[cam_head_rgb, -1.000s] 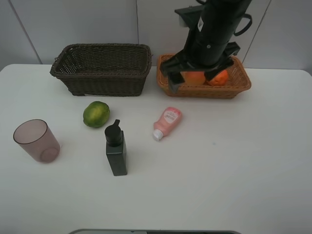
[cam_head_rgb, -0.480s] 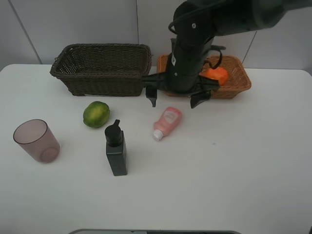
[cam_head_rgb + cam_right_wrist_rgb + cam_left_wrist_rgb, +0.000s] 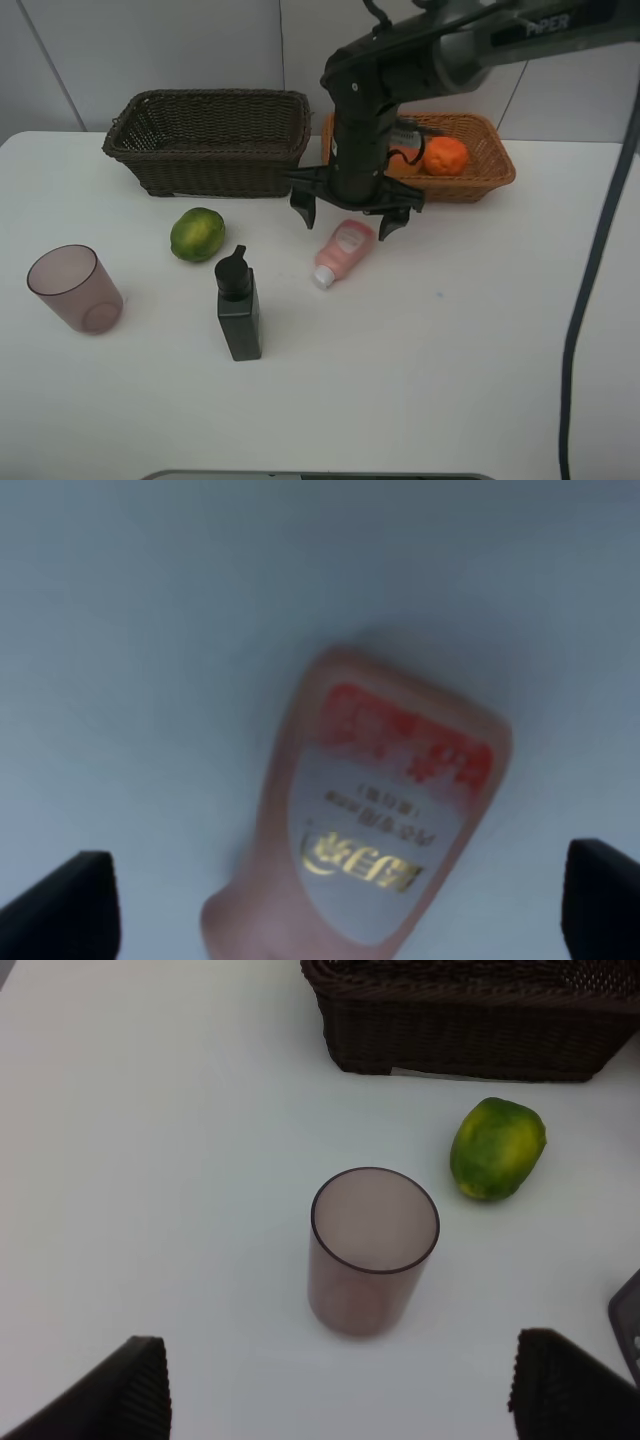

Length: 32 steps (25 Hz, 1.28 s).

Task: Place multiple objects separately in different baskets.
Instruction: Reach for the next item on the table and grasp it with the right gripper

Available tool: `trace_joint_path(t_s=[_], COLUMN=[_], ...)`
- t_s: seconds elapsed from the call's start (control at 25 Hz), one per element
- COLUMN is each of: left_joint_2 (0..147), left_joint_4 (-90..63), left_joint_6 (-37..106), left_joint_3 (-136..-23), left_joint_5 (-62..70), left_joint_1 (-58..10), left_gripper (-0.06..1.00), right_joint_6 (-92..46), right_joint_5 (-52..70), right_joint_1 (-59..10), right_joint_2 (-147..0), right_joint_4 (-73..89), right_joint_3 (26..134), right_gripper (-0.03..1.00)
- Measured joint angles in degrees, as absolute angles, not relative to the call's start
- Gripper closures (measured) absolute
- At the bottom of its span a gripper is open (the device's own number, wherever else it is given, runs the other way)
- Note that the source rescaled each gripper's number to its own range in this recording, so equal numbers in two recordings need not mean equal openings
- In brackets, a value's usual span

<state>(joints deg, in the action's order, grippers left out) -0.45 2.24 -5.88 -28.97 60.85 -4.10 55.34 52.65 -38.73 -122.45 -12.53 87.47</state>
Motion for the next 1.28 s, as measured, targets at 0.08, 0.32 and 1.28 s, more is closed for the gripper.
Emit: trace_joint_path(t_s=[0.08, 0.32, 1.28], left_joint_2=[-0.4, -0.4, -0.4], left_joint_4=[2.2, 2.2, 2.2], left_joint_6=[-5.9, -5.9, -5.9], left_joint_3=[-29.0, -29.0, -29.0], left_joint_5=[60.8, 60.8, 60.8], left_joint_1=[-4.1, -4.1, -4.1], left_gripper=[0.12, 0.12, 0.12], right_joint_6=[55.9, 56.3, 56.3], right_joint_5=[52.6, 50.3, 47.9], right_joint_1=[-38.6, -38.3, -37.6], right_joint_2=[-123.0, -125.3, -128.6], right_joint_4=[-12.7, -11.9, -10.6], right_joint_3=[87.6, 87.7, 87.8], right_gripper=[0.02, 0.02, 0.03])
